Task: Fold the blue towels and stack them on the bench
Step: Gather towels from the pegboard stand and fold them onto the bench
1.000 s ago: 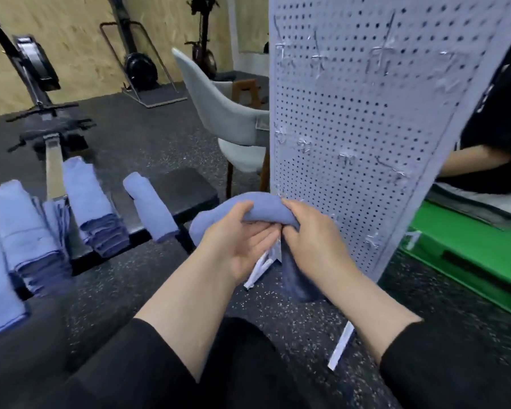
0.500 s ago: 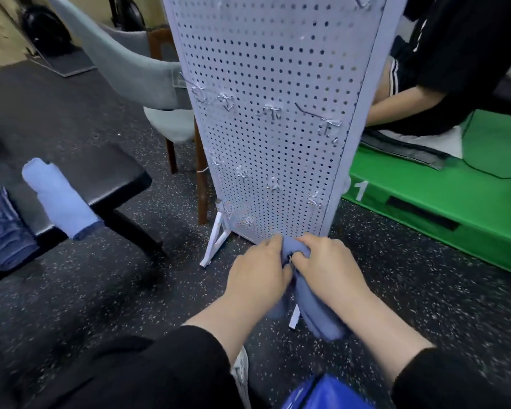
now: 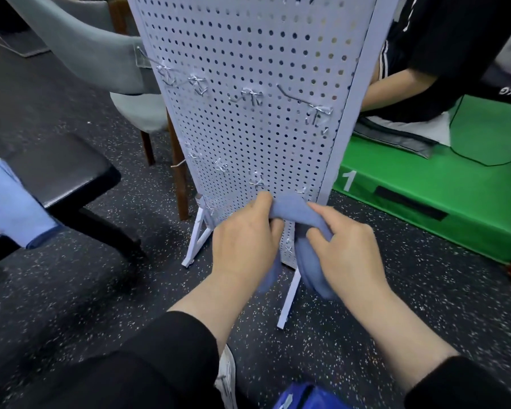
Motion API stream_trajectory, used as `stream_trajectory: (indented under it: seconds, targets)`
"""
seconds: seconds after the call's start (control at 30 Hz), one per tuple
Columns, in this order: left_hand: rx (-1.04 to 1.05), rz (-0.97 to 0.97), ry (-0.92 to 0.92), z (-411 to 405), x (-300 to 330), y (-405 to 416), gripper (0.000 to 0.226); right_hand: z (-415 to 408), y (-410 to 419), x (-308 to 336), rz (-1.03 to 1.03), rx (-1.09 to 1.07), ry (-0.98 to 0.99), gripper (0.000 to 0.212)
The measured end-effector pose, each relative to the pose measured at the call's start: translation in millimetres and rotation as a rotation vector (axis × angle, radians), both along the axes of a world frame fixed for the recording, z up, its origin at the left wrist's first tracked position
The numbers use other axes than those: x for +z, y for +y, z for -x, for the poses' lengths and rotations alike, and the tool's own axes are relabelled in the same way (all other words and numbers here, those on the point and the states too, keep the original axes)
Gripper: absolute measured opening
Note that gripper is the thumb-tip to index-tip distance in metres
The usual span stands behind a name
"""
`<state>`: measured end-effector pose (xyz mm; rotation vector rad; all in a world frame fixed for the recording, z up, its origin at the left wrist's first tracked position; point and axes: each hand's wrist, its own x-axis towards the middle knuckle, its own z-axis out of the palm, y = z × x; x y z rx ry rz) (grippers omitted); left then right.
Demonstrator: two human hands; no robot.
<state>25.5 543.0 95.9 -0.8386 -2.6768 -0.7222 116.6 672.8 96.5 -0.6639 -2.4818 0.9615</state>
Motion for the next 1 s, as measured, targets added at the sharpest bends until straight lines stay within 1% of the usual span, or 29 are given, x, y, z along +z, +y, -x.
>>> stream_trajectory:
  seconds: [0.03,0.1,0.17,0.23,0.3,0.43,0.57,0.67,0.73,0.83,0.9,0.93,1.0]
  targets:
    - [-0.001,-0.026,-0.045,3.7,3.1,5.0,0.015,5.4,4.8,3.2,-0.013,-0.014,0.023,0.046]
    - [-0.017,-0.075,-0.074,12.6,1.8,13.2,0.019,17.0,16.2,3.2,-0.032,-0.036,0.038,0.046]
    - [-0.026,-0.115,-0.086,22.2,-4.3,19.7,0.017,27.2,25.7,-3.1,-0.053,-0.043,0.037,0.046]
    - [-0.018,-0.115,-0.11,33.7,-15.8,27.8,0.013,34.1,32.2,-13.2,-0.088,-0.051,0.028,0.046]
    - [-0.024,-0.098,-0.162,42.9,-27.8,35.1,0.015,38.8,36.5,-26.2,-0.092,-0.066,0.023,0.046]
    - [-0.098,-0.024,-0.34,52.1,-54.7,42.1,0.032,42.0,36.9,-56.1,-0.058,-0.035,-0.029,0.044]
    - [-0.142,0.041,-0.495,51.1,-73.0,40.9,0.026,42.8,31.8,-78.9,-0.01,0.034,-0.095,0.049]
    - [-0.158,0.066,-0.581,48.9,-76.0,41.1,0.026,44.0,29.1,-83.0,0.05,0.031,-0.131,0.051]
    - [-0.18,0.055,-0.647,49.1,-76.6,41.2,0.034,42.7,29.6,-80.6,0.057,0.035,-0.146,0.05]
    - [-0.234,0.015,-0.784,49.2,-71.7,37.5,0.056,36.3,33.4,-75.6,0.03,0.097,-0.169,0.049]
    - [-0.243,0.019,-0.838,49.6,-64.0,32.4,0.067,31.5,37.0,-71.3,-0.01,0.131,-0.16,0.046]
    - [-0.231,0.034,-0.852,49.9,-59.7,29.4,0.07,29.6,38.1,-67.9,-0.035,0.138,-0.142,0.042]
    - [-0.174,0.05,-0.845,52.6,-50.6,20.4,0.066,28.8,37.8,-57.5,-0.062,0.139,-0.086,0.034]
